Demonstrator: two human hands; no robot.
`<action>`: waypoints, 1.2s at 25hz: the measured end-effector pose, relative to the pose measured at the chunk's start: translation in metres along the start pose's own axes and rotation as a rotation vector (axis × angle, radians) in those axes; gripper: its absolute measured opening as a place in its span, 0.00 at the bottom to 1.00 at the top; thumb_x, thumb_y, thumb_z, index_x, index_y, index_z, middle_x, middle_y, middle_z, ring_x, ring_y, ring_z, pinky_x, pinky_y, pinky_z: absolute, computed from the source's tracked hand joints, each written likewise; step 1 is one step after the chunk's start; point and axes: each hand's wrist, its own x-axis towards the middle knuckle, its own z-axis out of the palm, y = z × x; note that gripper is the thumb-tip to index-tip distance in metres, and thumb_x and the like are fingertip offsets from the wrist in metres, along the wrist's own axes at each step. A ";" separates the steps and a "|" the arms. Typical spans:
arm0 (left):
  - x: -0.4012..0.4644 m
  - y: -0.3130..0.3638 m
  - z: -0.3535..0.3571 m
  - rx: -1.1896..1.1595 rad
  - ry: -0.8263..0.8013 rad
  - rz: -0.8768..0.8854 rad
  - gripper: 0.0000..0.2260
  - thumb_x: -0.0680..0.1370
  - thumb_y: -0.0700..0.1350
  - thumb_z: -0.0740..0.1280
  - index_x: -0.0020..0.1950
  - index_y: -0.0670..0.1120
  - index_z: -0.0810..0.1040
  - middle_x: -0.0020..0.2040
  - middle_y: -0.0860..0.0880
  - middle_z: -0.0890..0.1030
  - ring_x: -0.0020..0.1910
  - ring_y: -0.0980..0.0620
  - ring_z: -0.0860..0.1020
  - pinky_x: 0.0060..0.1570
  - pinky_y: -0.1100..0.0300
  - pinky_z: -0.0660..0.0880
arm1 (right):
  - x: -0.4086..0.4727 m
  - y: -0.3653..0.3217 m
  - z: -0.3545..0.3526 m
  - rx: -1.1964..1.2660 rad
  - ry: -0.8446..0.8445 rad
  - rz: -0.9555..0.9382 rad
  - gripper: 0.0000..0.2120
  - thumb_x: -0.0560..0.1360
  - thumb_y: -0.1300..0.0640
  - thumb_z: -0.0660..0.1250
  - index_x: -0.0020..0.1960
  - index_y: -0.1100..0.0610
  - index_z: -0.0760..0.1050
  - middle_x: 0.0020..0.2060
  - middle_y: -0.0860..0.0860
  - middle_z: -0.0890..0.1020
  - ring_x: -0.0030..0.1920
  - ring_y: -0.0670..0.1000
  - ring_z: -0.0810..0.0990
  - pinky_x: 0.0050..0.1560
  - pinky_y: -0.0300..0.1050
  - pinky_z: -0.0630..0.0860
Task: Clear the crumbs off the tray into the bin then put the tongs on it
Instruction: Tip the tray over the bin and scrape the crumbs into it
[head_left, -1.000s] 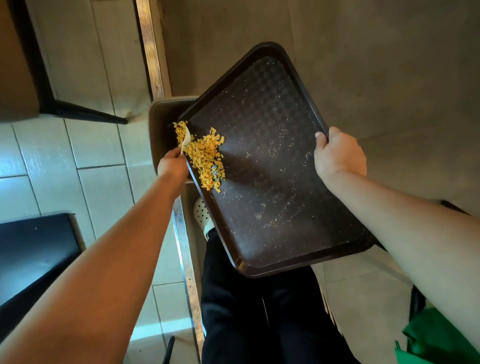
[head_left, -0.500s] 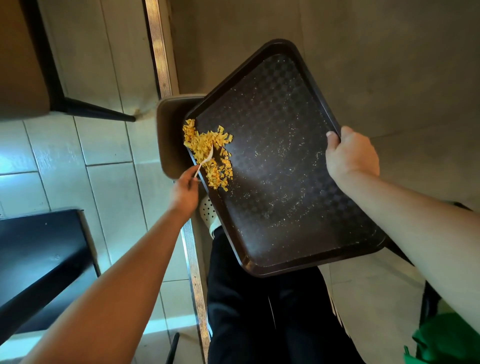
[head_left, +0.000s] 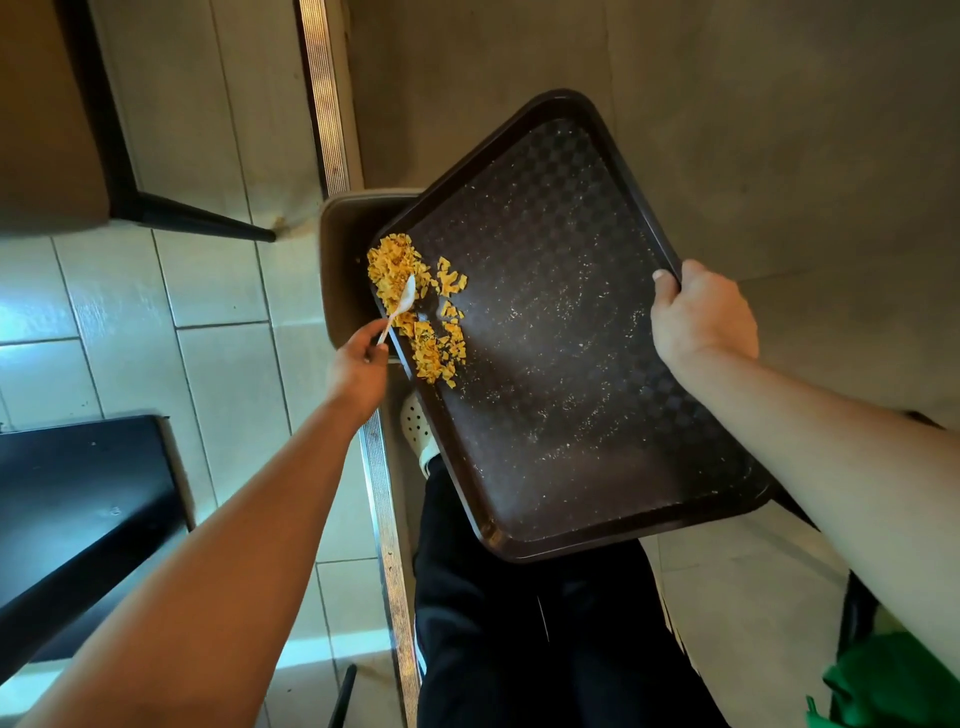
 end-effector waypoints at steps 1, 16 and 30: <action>0.001 -0.001 0.002 -0.005 0.009 -0.017 0.17 0.82 0.40 0.55 0.70 0.51 0.69 0.38 0.49 0.73 0.27 0.54 0.65 0.20 0.69 0.64 | 0.000 0.000 0.000 -0.001 -0.002 0.002 0.13 0.81 0.49 0.53 0.43 0.57 0.64 0.46 0.62 0.78 0.47 0.64 0.75 0.40 0.49 0.66; 0.020 0.037 0.000 -0.185 0.127 -0.135 0.17 0.81 0.41 0.57 0.69 0.50 0.70 0.53 0.46 0.78 0.40 0.53 0.76 0.40 0.62 0.74 | 0.000 -0.001 -0.001 -0.015 0.007 -0.004 0.13 0.81 0.49 0.53 0.43 0.56 0.65 0.39 0.56 0.73 0.39 0.58 0.69 0.39 0.48 0.64; 0.024 0.037 -0.007 -0.177 0.065 -0.095 0.16 0.81 0.42 0.57 0.68 0.50 0.71 0.44 0.49 0.77 0.34 0.55 0.72 0.34 0.64 0.70 | -0.001 0.001 0.002 -0.013 0.015 -0.003 0.13 0.81 0.49 0.53 0.44 0.57 0.67 0.45 0.61 0.78 0.46 0.63 0.75 0.41 0.50 0.67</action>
